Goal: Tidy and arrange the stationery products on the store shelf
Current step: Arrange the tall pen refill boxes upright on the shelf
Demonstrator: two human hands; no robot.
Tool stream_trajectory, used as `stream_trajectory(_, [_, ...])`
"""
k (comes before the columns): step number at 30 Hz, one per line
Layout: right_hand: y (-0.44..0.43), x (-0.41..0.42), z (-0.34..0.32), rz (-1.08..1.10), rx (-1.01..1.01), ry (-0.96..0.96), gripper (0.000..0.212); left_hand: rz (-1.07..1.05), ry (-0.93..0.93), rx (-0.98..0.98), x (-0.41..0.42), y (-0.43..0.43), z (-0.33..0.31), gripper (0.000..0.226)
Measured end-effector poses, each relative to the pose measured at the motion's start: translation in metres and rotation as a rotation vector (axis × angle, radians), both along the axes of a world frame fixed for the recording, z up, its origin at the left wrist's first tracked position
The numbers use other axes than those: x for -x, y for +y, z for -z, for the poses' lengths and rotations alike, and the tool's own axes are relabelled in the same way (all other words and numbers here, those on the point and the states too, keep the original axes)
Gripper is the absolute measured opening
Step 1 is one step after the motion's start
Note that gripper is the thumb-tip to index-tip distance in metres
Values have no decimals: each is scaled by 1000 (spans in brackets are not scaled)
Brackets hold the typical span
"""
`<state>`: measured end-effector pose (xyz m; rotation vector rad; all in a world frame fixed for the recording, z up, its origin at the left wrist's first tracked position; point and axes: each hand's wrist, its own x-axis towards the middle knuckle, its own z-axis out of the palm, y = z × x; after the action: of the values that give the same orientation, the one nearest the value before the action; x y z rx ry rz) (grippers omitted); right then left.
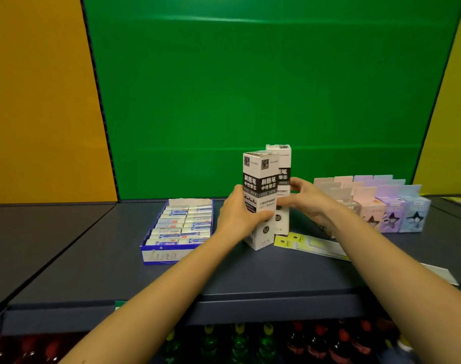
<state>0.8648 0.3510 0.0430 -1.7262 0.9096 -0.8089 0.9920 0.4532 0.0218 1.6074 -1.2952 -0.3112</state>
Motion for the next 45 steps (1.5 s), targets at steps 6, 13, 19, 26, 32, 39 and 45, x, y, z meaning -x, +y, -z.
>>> stream_trajectory(6, [22, 2, -12, 73, 224, -113, 42, 106, 68, 186, -7, 15, -10, 64])
stream_trajectory(13, [60, 60, -31, 214, 329, -252, 53, 340, 89, 254, 7, 16, -36, 65])
stream_trajectory(19, [90, 156, -22, 375, 317, -246, 52, 590, 171, 194, 75, 7, -40, 69])
stream_trajectory(26, [121, 314, -2, 582, 282, -196, 46, 793, 263, 135, 208, -6, -27, 51])
stream_trajectory(32, [138, 460, 18, 719, 244, -154, 41, 851, 315, 82, 336, -21, -7, 62])
stream_trajectory(39, [152, 592, 43, 887, 195, -97, 46, 951, 296, -17, 460, -50, 14, 66])
stream_trajectory(45, [127, 665, 55, 968, 169, -86, 50, 1000, 268, -41, 538, -82, 21, 60])
